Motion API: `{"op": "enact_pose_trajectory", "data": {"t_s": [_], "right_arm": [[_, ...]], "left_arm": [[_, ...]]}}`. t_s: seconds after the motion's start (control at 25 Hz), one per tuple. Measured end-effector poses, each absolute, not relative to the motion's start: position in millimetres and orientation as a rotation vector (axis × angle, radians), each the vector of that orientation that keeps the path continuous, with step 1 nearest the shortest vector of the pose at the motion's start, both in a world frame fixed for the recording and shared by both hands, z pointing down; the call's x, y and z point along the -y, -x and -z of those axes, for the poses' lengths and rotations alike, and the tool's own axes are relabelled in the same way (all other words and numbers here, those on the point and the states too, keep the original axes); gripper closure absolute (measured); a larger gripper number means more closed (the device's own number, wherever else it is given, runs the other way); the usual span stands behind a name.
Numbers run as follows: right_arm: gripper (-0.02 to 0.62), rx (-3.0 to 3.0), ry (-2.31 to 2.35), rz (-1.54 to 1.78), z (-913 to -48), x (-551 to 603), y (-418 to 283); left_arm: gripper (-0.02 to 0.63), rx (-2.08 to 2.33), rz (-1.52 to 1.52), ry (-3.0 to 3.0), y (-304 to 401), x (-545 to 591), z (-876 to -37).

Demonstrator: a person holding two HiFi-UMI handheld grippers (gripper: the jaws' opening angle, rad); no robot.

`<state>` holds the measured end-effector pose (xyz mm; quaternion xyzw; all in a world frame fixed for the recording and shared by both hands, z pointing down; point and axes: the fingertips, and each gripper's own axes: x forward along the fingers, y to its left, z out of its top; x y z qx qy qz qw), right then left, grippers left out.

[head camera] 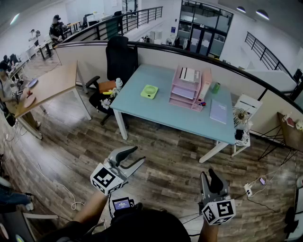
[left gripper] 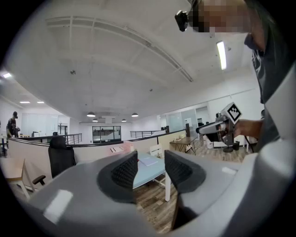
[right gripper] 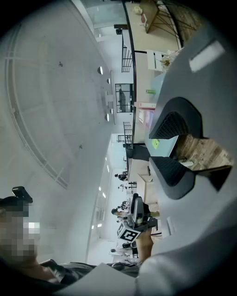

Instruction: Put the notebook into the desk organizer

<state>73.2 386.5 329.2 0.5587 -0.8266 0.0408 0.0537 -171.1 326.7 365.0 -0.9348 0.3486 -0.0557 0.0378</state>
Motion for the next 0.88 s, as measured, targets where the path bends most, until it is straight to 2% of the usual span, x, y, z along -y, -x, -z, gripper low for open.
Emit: {"op": "enact_pose_trajectory", "data": {"t_s": [0.88], "right_arm": [[0.482, 2.483, -1.827, -0.132, -326.9, -381.8, -21.8]], "left_arm": [[0.374, -0.932, 0.133, 2.933, 221.6, -305.6, -378.6]]}}
